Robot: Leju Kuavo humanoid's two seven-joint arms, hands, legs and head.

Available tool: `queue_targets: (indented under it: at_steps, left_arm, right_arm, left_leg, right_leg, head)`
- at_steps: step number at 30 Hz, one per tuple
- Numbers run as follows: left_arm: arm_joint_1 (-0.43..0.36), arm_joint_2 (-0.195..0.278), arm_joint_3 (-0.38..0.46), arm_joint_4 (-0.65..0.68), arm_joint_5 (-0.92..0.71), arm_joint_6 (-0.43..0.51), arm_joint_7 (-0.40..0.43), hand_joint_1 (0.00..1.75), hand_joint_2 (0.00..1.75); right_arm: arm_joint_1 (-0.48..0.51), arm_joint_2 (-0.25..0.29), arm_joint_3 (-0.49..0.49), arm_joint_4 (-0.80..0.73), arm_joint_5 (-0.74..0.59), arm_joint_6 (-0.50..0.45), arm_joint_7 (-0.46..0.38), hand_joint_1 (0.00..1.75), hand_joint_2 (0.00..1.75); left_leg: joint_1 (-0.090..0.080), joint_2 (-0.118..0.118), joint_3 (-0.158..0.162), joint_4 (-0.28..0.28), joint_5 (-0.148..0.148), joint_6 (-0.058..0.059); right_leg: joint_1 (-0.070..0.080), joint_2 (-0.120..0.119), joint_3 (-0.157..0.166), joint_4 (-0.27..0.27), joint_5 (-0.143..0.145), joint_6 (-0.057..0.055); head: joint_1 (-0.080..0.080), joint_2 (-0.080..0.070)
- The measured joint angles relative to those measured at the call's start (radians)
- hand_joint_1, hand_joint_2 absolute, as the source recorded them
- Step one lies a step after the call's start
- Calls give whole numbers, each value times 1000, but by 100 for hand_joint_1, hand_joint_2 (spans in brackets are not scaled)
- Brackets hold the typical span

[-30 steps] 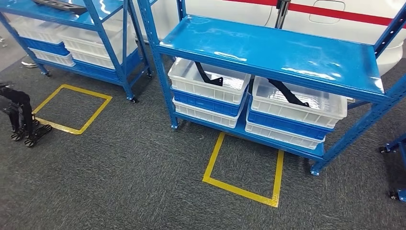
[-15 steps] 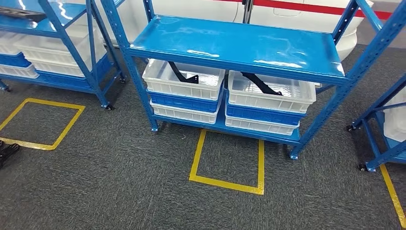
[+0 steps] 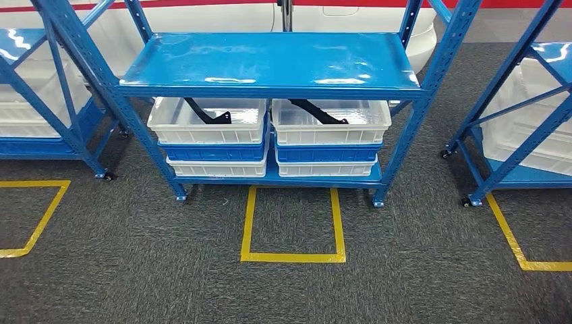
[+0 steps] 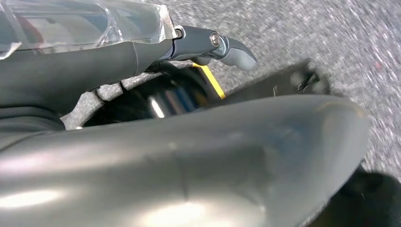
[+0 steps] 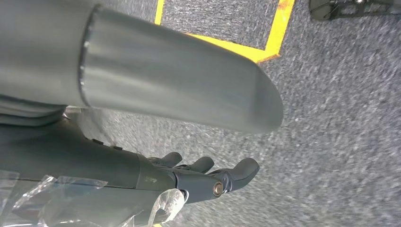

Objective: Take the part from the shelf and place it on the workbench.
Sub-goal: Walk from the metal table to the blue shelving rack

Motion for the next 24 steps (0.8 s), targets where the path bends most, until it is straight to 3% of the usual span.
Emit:
queue_targets:
  at_steps: [1,3,5,6,8,9,10,11,12,15,17,19,21,22,23,24]
  left_arm:
    - [-1,0,0,0,0,-1,0,0,0]
    - [-4,0,0,1,0,-2,-3,0,0]
    - [-7,0,0,3,0,0,-6,0,0]
    - [-7,-1,0,4,0,2,-8,0,0]
    - [-4,-1,0,6,0,4,-10,0,0]
    - [-2,-1,0,7,0,5,-11,0,0]
    - [0,-1,0,8,0,5,-12,0,0]
    - [1,-1,0,8,0,5,-12,0,0]
    - [1,-1,0,8,0,5,-12,0,0]
    - [0,0,0,8,0,5,-12,0,0]
    - [0,1,0,8,0,5,-11,0,0]
    - [0,3,1,8,0,5,-9,0,0]
    - [0,4,1,8,0,4,-5,0,87]
    - [0,5,1,8,0,4,-3,0,131]
    - [1,6,2,8,0,4,-1,0,175]
    - [1,7,2,8,0,4,3,0,175]
  right_arm:
    - [0,1,0,0,3,0,0,0,0]
    - [4,2,0,0,10,0,0,0,0]
    - [7,0,0,0,17,-1,-1,0,0]
    - [6,0,0,0,19,-2,-2,0,0]
    - [3,1,1,0,23,-2,-3,0,0]
    - [2,1,1,0,25,-2,-3,0,0]
    - [1,2,1,0,27,-1,-2,0,0]
    - [1,2,1,0,29,0,-2,0,0]
    - [1,2,2,0,30,0,-1,0,44]
    - [2,2,4,0,31,1,1,0,175]
    - [2,2,7,0,33,3,2,0,175]
    - [2,3,10,0,34,4,5,0,87]
    - [1,3,13,0,35,5,6,0,0]
    - [1,3,14,0,36,5,6,0,0]
    - [1,3,16,0,37,6,6,0,44]
    - [1,3,16,0,38,6,6,0,87]
  left_leg:
    - [-3,-13,12,-31,10,5]
    - [-6,-8,14,-43,15,11]
    - [-4,2,16,-52,25,21]
    - [-2,9,17,-57,30,26]
    - [-2,26,14,-60,34,32]
    - [-3,34,12,-59,34,33]
    - [-4,42,11,-59,34,33]
    - [-4,47,10,-58,34,33]
    - [-3,50,11,-57,34,32]
    - [-4,55,11,-51,30,21]
    - [-8,57,9,-49,28,9]
    - [-5,57,8,-47,27,-1]
    - [-1,56,-8,-5,-2,-12]
    - [1,55,-30,47,-32,-18]
    - [3,55,-61,117,-68,-22]
    - [4,55,-95,188,-99,-26]
  right_leg:
    - [0,8,-2,0,1,4]
    - [-2,20,-4,-3,4,17]
    - [-4,3,-12,12,-7,28]
    - [-3,-17,-27,47,-30,31]
    - [-4,-59,-82,171,-102,37]
    - [-5,-66,-110,237,-132,41]
    - [-6,-69,-126,277,-145,44]
    - [-8,-71,-123,282,-139,47]
    - [-10,-72,-100,245,-115,49]
    - [-13,-79,11,44,-39,46]
    - [-9,-79,32,-4,-32,33]
    - [-8,-77,31,-6,-28,18]
    - [-11,-78,31,-9,-23,6]
    - [-12,-79,29,-10,-21,1]
    - [-12,-79,27,-10,-20,-2]
    - [-12,-79,25,-10,-19,-4]
  head:
    - [0,0]
    - [0,0]
    - [2,0]
    - [4,0]
    - [9,0]
    - [9,0]
    - [10,0]
    - [10,0]
    - [10,0]
    - [10,0]
    - [9,0]
    - [8,0]
    - [6,0]
    - [5,0]
    - [3,0]
    - [2,0]
